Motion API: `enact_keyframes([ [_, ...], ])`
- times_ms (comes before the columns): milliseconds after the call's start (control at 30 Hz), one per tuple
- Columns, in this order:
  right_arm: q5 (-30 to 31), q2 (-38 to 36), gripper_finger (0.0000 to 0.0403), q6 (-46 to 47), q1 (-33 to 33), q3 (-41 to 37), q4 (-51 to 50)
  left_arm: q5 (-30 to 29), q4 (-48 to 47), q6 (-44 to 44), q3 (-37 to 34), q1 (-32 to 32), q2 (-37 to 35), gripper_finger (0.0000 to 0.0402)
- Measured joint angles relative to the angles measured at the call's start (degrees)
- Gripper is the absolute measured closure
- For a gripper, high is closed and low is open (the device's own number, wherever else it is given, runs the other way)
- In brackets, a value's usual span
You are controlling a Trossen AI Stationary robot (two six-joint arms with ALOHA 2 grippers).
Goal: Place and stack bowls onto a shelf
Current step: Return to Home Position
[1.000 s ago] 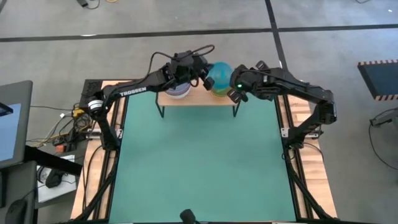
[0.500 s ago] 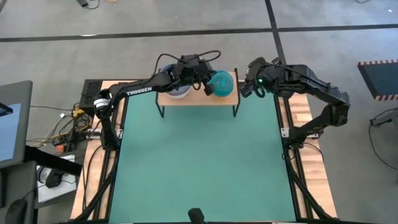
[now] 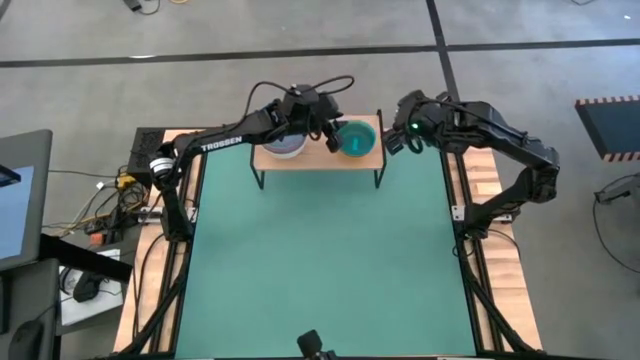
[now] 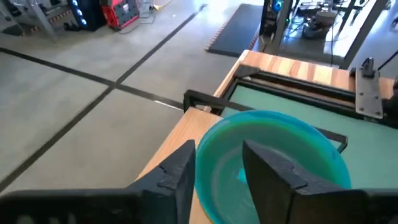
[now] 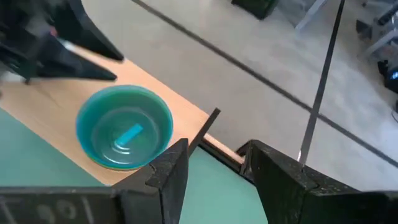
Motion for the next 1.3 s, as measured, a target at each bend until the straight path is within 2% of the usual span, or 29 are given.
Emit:
enact_keyframes([
  [100,-3.49,0.87,0.0205,0.85,-1.45,0.03,-0.64,-0.08,-2.16,0.74,1.79,0.00,-0.17,0.0269],
  [233,-9.37,0.96,0.0205,3.92,-2.07,-0.10,-2.42,0.07,-8.00,3.98,8.44,-0.07,-0.39,0.0266],
  [333,-10.06,-1.03,0.0205,5.91,-0.30,-1.10,-1.48,1.80,-8.92,5.74,12.42,-0.07,-0.58,0.0271],
  [433,-10.08,-5.33,0.0209,8.12,2.38,-5.69,1.90,5.80,-6.99,5.52,14.01,0.03,-0.58,0.0279],
  [600,-10.17,-15.21,0.0220,12.36,8.47,-19.08,13.23,7.01,-0.43,4.78,14.04,0.02,-0.54,0.0305],
  [833,-10.40,-26.17,0.0251,16.55,17.84,-36.05,31.84,13.92,3.86,1.61,14.04,-1.96,-0.50,0.0348],
  [933,-10.36,-28.28,0.0275,16.44,21.16,-40.48,37.90,13.79,4.50,-0.32,12.85,-3.62,-0.47,0.0364],
  [1100,-9.75,-29.21,0.0328,15.75,25.71,-45.30,46.03,12.39,11.06,-5.34,5.34,-6.75,-0.59,0.0395],
  [1233,-9.42,-28.63,0.0375,12.88,28.56,-50.02,55.26,12.76,14.41,-5.84,2.59,-9.58,-2.36,0.0399],
  [1300,-9.34,-28.42,0.0386,11.71,29.74,-52.58,58.14,12.43,14.71,-5.65,1.92,-10.55,-3.88,0.0401],
])
